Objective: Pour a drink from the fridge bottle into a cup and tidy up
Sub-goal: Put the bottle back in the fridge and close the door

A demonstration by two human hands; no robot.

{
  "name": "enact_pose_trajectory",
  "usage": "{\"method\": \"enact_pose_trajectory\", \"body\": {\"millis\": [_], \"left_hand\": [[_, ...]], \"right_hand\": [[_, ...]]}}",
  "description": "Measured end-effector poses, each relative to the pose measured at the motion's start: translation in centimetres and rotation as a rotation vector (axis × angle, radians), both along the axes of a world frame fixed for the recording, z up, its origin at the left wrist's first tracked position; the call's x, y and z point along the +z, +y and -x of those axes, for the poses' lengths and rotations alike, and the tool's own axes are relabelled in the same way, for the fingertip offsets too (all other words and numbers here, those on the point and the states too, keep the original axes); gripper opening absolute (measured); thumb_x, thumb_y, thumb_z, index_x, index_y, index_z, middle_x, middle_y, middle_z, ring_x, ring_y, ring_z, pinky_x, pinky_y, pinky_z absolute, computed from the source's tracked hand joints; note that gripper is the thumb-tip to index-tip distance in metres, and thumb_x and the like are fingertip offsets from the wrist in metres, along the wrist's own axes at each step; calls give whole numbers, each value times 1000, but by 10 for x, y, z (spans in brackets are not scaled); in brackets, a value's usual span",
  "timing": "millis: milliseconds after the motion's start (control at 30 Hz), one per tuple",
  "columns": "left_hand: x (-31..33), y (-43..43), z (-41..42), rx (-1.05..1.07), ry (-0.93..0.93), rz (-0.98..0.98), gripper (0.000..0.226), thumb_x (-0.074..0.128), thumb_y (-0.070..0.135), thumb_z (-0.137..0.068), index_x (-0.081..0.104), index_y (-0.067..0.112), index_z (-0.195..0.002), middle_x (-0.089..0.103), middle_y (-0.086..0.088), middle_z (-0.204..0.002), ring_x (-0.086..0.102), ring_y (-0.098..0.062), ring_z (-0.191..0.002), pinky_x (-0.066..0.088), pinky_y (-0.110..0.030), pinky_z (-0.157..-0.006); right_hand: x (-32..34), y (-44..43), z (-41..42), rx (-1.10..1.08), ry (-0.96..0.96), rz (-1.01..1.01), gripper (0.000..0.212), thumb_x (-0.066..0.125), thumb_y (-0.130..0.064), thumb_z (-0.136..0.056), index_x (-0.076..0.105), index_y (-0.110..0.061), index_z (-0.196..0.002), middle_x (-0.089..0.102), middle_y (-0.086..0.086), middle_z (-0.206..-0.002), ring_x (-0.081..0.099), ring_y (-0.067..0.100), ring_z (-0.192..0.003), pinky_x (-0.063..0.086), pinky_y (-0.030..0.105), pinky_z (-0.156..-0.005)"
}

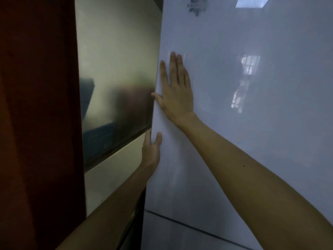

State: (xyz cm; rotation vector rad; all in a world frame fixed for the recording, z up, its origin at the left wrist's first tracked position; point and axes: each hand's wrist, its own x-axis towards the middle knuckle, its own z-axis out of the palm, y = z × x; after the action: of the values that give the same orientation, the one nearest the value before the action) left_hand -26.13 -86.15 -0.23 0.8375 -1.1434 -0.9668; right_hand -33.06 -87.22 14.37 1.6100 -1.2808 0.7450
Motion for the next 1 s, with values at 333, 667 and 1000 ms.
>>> {"method": "enact_pose_trajectory", "body": {"millis": [333,667,1000], "left_hand": [[7,24,-13,82,-380,-55,49,34,41,-103,32,18,-147,50,-7,-141,53,-22,-117,38,-29,-92],[27,82,-36,180,-1249,-165,57,26,48,-101,33,7,-140,45,-22,-139,48,-39,-124,41,-45,-101],[8,181,-57,94,-1518,67,50,26,45,-101,38,10,-135,52,-18,-132,54,-33,-114,46,-44,-96]], "right_hand": [[-4,22,6,41,23,-139,74,50,-28,-96,12,-7,-155,-1,19,-163,-2,34,-151,-3,40,-120],[-55,105,34,5,-124,-566,61,39,-27,-100,17,-13,-155,7,15,-164,5,30,-151,12,51,-121],[-91,235,33,-292,-308,-982,57,23,-43,-105,19,-15,-154,27,14,-156,35,35,-136,35,47,-106]]}}
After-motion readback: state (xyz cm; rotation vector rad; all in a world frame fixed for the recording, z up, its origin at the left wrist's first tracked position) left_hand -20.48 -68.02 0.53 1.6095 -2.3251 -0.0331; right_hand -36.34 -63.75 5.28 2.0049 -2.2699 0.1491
